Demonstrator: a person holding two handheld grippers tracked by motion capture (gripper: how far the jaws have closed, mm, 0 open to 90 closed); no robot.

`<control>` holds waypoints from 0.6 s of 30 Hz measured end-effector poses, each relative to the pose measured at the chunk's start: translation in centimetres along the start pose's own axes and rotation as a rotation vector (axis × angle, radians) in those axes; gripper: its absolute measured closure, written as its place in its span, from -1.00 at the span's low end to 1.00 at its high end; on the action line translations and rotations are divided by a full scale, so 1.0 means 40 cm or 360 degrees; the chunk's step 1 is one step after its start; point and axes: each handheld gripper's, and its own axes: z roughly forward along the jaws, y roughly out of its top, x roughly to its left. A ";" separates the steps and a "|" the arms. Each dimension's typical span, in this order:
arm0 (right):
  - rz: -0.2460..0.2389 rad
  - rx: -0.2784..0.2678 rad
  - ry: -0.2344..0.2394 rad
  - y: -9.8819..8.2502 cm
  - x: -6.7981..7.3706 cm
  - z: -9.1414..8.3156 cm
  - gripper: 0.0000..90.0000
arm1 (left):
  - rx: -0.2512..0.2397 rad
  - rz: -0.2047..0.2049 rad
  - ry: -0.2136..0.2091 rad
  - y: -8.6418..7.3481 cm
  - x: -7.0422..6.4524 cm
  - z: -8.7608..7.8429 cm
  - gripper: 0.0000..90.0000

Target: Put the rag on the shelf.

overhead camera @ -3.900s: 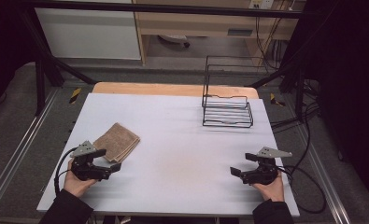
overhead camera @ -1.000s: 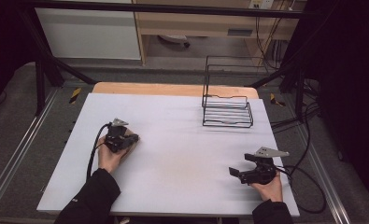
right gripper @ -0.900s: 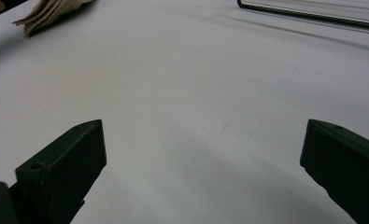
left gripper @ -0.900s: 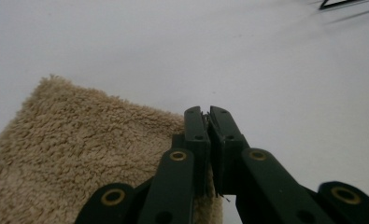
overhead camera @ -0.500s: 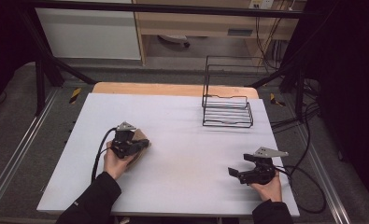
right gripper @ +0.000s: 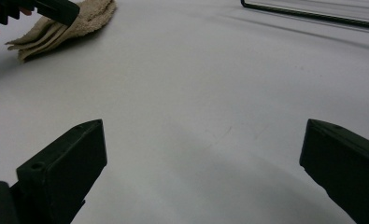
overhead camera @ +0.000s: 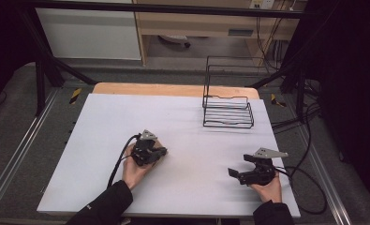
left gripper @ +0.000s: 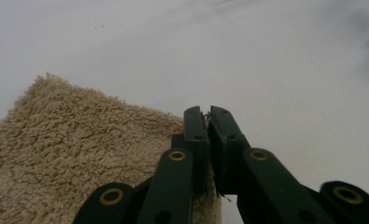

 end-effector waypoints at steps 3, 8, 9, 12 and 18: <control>0.0001 0.0000 -0.0001 0.000 0.000 0.002 -0.97 | 0.0005 -0.0007 -0.0026 -0.005 0.009 0.016 0.87; 0.0017 -0.0003 -0.0001 -0.001 0.004 0.005 -0.97 | 0.0000 0.0015 -0.0079 -0.003 0.016 0.010 0.70; 0.0012 0.0002 -0.0004 0.000 0.005 0.006 -0.97 | -0.0014 0.0034 -0.0079 0.000 0.017 0.002 0.60; 0.0011 0.0001 -0.0009 0.003 0.011 0.009 -0.97 | -0.0066 0.0075 -0.0071 0.007 0.037 -0.049 0.27; 0.0016 0.0006 -0.0013 0.013 0.028 0.023 -0.96 | -0.0104 0.0091 0.0042 -0.023 0.112 -0.152 -0.21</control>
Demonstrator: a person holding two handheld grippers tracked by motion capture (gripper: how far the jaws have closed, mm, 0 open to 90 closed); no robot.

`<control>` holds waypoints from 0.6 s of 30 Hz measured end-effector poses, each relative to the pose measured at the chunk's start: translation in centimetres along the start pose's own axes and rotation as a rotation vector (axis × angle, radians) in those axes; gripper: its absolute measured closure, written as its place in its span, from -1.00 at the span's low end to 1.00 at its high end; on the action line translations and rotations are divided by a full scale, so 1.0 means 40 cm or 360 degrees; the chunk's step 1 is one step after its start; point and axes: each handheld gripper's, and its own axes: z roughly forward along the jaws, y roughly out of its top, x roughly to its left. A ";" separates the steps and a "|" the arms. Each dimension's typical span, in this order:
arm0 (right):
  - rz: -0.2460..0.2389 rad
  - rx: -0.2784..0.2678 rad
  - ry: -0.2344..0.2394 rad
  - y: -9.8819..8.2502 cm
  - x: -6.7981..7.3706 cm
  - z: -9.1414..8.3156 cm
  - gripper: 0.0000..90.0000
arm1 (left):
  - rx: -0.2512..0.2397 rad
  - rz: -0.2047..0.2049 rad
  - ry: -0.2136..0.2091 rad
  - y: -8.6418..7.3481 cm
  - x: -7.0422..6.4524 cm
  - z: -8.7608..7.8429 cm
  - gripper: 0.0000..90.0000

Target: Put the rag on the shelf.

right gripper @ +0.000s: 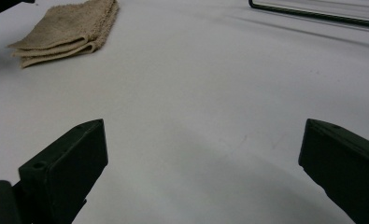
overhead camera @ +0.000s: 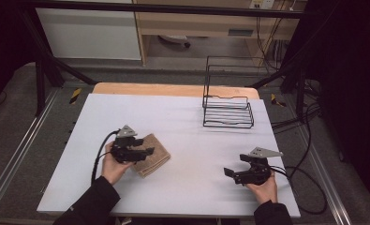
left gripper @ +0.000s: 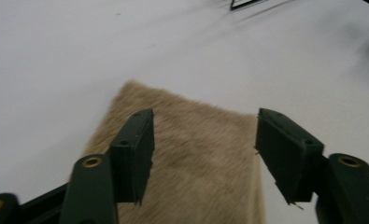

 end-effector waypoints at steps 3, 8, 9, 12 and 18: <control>0.0010 0.0010 0.0000 0.009 0.013 0.012 -0.96 | -0.0007 -0.0011 0.0023 -0.019 0.025 -0.029 -0.37; 0.0005 -0.0006 0.0003 0.034 0.043 0.041 -0.96 | 0.0010 -0.0032 0.0070 -0.071 0.075 -0.081 -0.54; 0.0007 -0.0008 0.0003 0.040 0.050 0.048 -0.95 | 0.0009 -0.0042 0.0075 -0.090 0.090 -0.098 -0.55; 0.0018 0.0007 0.0005 0.058 0.073 0.075 -0.93 | -0.0012 -0.0062 0.0078 -0.107 0.100 -0.114 -0.61; -0.0004 0.0057 0.0020 0.095 0.131 0.145 -0.85 | -0.0044 -0.0090 0.0110 -0.139 0.120 -0.139 -0.69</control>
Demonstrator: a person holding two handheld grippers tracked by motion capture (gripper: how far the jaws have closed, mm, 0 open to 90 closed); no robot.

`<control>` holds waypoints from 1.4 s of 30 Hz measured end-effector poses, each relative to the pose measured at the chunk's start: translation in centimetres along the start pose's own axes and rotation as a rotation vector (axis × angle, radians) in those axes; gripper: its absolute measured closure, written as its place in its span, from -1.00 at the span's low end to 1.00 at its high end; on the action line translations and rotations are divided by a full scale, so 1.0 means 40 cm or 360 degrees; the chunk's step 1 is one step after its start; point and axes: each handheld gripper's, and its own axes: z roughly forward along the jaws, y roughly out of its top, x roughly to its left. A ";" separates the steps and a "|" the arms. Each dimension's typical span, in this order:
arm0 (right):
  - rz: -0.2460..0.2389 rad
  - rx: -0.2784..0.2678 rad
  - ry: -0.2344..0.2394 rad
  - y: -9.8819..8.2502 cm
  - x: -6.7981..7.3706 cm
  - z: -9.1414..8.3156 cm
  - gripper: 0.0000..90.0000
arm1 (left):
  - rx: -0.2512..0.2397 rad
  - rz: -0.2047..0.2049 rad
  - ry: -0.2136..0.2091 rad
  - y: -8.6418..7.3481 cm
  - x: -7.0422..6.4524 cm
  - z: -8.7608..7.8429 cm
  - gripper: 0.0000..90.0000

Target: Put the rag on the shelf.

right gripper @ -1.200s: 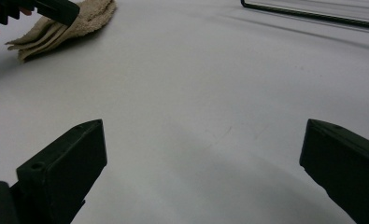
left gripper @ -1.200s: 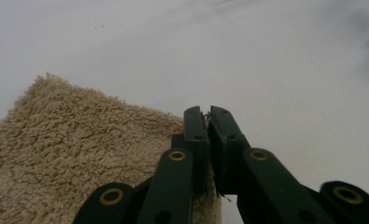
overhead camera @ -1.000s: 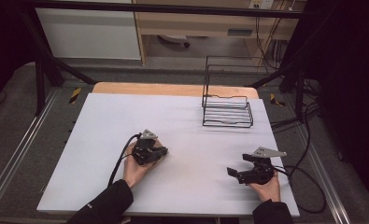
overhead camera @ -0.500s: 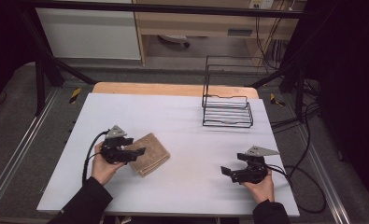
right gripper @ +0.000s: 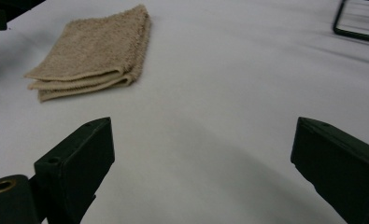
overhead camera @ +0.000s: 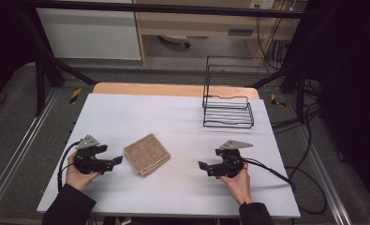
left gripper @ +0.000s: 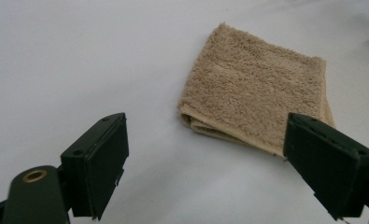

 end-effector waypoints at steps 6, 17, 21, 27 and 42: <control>-0.0038 0.0023 0.0029 0.044 0.061 0.079 -0.75 | -0.0008 0.0012 0.0006 -0.011 0.004 -0.001 -0.72; -0.0044 0.0081 0.0039 0.093 0.127 0.204 -0.33 | -0.0016 0.0003 0.0024 -0.018 0.012 -0.002 -0.72; -0.0039 0.0084 0.0044 0.103 0.151 0.238 -0.13 | -0.0024 -0.0008 0.0023 -0.019 0.014 -0.004 -0.71; -0.0031 0.0133 0.0030 0.104 0.170 0.272 0.18 | -0.0031 -0.0007 0.0018 -0.018 0.014 -0.006 -0.70; 0.0080 0.0174 0.0043 0.089 0.176 0.287 0.82 | -0.0041 -0.0053 0.0024 -0.007 0.014 0.002 -0.59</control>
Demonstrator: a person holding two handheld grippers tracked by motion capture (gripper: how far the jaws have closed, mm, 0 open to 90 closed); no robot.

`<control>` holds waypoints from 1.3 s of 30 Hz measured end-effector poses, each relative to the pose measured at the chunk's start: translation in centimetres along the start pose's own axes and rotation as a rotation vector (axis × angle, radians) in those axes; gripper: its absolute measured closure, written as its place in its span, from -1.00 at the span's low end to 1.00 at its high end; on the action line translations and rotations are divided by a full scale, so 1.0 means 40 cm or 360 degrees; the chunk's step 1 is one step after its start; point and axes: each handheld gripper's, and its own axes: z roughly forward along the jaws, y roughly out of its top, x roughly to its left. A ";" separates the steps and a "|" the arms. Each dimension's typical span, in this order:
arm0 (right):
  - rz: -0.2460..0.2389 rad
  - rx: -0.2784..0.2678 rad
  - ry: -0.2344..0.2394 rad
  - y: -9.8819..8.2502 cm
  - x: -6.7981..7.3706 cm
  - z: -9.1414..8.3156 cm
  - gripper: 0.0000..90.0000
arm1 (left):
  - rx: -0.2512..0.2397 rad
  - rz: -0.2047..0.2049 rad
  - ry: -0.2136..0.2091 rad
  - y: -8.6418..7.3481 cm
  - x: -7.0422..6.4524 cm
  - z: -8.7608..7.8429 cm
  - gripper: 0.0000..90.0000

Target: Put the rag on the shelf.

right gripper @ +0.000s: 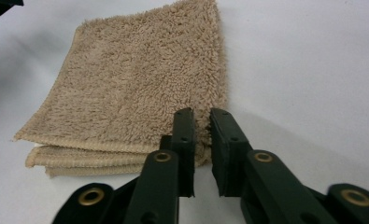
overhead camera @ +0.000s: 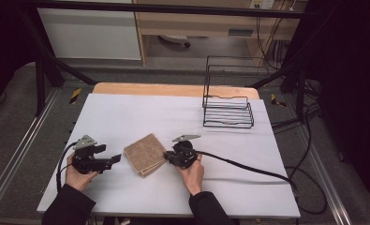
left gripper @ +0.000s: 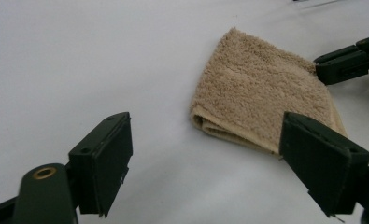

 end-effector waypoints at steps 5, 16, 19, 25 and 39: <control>-0.0010 -0.0010 -0.0005 0.004 0.000 -0.006 0.86 | 0.0050 -0.0017 0.0002 0.038 0.001 0.046 -0.42; -0.0022 -0.0039 0.0001 0.018 -0.003 -0.021 0.89 | 0.0253 -0.0019 -0.0033 0.049 0.012 0.134 0.33; -0.0025 -0.0042 0.0005 0.020 -0.002 -0.023 0.89 | 0.0283 -0.0055 -0.0104 0.046 0.013 0.140 0.53; -0.0032 -0.0057 0.0017 0.029 0.000 -0.039 0.91 | 0.0282 -0.0104 -0.0179 0.051 0.002 0.126 0.91; -0.0123 -0.0012 -0.0053 0.050 -0.020 -0.181 0.91 | 0.0256 -0.0055 -0.0292 0.054 -0.155 0.100 0.92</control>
